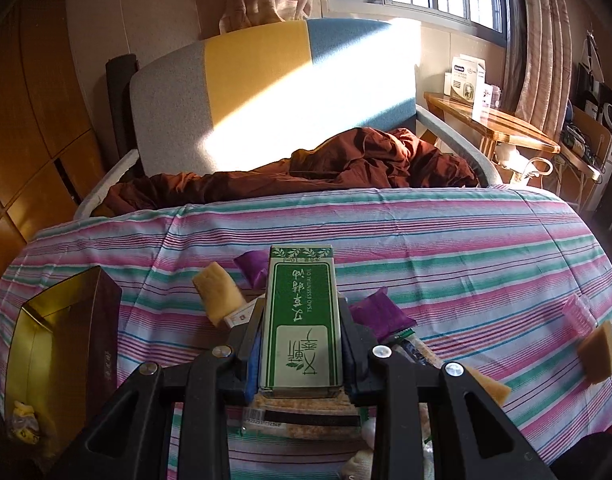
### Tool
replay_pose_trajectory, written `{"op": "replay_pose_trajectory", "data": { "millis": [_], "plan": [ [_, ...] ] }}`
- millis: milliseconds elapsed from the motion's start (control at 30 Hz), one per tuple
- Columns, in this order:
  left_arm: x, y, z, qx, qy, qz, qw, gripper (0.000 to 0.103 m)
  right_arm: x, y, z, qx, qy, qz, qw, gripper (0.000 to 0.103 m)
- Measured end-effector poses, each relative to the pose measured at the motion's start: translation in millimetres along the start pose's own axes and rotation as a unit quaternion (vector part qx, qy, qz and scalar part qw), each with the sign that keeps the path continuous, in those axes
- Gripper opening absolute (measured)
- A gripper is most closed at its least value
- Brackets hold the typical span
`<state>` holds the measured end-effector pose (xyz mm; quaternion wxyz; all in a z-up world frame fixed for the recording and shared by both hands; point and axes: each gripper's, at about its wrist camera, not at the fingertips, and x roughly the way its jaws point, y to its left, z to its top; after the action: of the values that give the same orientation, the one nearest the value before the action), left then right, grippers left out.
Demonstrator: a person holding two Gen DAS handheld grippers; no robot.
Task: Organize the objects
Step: 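Carry the green-and-white box into the gold tray and release it with the right gripper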
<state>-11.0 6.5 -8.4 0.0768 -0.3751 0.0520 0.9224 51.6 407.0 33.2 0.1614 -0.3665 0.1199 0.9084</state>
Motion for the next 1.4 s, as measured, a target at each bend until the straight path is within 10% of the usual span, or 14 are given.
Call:
{"op": "replay_pose_trajectory", "data": {
  "millis": [433, 667, 1233, 1400],
  "plan": [
    [6, 22, -7, -0.044, 0.004, -0.013, 0.9989, 0.079, 1, 222, -27, -0.147, 0.086, 0.207, 0.963, 0.03],
    [9, 54, -15, -0.082, 0.01, 0.0, 0.9966, 0.079, 42, 312, -74, -0.179, 0.179, 0.238, 0.938, 0.03],
    [15, 75, -27, -0.107, 0.024, 0.006, 0.9939, 0.079, 53, 359, -101, -0.165, 0.229, 0.294, 0.913, 0.049],
    [14, 70, -24, -0.102, 0.023, 0.004, 0.9945, 0.08, 35, 350, -97, -0.188, 0.184, 0.27, 0.926, 0.087]
  ]
}}
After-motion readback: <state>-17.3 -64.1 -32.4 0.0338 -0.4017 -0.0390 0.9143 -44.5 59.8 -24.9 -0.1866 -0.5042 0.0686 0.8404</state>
